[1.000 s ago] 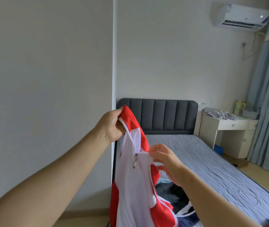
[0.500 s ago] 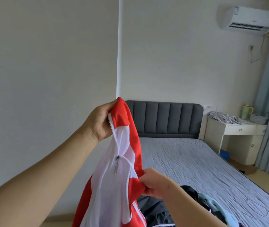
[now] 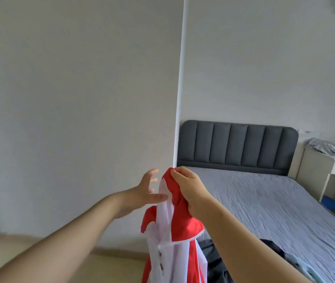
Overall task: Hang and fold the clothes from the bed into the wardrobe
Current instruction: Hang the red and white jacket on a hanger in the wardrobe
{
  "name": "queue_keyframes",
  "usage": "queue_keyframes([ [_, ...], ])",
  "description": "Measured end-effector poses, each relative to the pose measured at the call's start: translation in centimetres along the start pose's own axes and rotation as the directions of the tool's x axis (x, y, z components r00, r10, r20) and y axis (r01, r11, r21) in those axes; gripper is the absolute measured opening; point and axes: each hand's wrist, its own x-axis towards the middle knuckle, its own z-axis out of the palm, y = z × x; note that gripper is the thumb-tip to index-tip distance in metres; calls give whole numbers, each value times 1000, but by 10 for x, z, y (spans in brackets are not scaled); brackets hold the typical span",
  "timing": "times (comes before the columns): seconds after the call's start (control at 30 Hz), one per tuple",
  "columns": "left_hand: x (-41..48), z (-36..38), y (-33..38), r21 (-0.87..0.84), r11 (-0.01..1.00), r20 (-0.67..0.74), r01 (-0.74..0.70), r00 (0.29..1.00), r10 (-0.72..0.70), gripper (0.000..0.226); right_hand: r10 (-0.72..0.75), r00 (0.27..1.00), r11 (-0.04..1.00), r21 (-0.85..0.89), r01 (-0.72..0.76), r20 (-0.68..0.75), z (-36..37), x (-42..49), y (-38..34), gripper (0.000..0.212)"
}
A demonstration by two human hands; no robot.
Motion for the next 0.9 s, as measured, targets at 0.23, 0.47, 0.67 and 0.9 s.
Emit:
queue_keyframes([
  [0.23,18,-19,-90,58,989,-193,139,973,-125,22,-49,991,998,-27,53,122,60,38,16,17],
  [0.47,27,-110,-177,186,948,-420,259,893,-162,25,-52,997,996,-73,55,51,135,120,56,23],
  [0.67,12,-223,-242,67,939,-475,339,838,-268,36,-39,996,995,-93,46,83,261,204,67,13],
  [0.9,-34,-356,-308,169,762,-499,626,720,-481,34,-89,963,988,-101,118,254,404,255,68,20],
])
